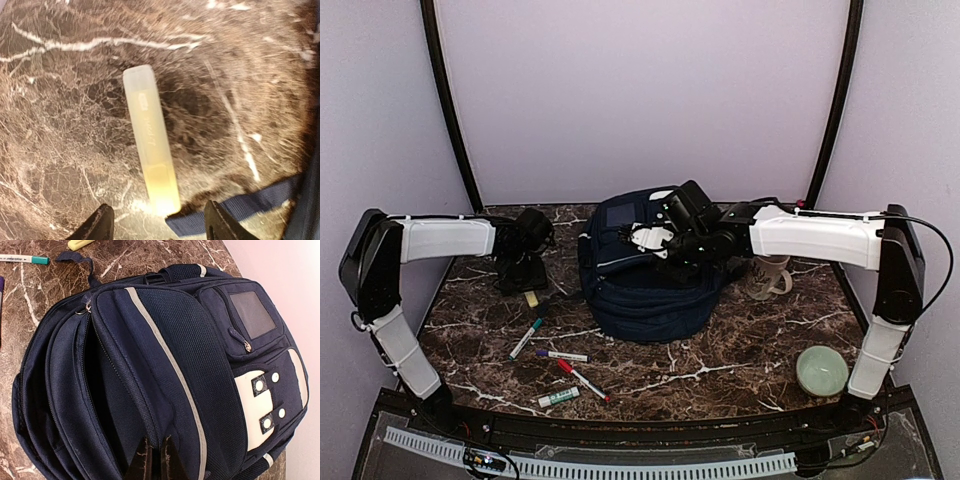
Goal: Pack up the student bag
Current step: Pick up the pen at the center of the board.
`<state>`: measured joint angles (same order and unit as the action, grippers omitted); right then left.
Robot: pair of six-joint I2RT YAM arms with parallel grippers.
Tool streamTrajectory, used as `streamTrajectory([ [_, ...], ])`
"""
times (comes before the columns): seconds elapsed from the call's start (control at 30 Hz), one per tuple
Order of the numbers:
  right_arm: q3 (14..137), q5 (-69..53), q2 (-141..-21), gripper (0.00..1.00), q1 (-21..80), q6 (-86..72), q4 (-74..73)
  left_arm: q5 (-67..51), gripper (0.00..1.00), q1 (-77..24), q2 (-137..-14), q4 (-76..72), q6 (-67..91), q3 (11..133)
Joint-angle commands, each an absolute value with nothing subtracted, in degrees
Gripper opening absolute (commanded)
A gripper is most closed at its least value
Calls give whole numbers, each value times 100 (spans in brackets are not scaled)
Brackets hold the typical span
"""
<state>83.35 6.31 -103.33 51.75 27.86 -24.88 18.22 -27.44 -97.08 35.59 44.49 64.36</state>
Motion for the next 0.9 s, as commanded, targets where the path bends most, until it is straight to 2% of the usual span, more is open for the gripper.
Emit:
streamTrajectory([
  [0.0,8510,497,-10216,0,5157,2671,-2122,1904,63,-2564,-9976,3917,4731,6699],
  [0.1,8492,476,-10196,0,5176,2664,-2120,2079,61,-2404,-10170,3909,4785,6713],
  [0.33,8420,440,-10126,0,5225,2650,-2096,1344,50,-2081,-10494,3301,4589,6757],
  [0.5,8396,422,-10125,0,5236,2648,-2094,1191,48,-2023,-10901,3379,4510,7084],
  [0.63,8373,431,-10116,0,5238,2662,-2080,1197,43,-1972,-10966,3393,4480,7102],
  [0.7,8346,424,-10107,0,5238,2665,-2070,1202,36,-1944,-10977,3409,4402,7117],
  [0.77,8326,426,-10113,0,5243,2676,-2065,1215,20,-1921,-10993,3442,4275,7139],
  [0.87,8350,434,-10113,0,5238,2664,-2086,996,5,-1929,-10843,3509,4045,7163],
])
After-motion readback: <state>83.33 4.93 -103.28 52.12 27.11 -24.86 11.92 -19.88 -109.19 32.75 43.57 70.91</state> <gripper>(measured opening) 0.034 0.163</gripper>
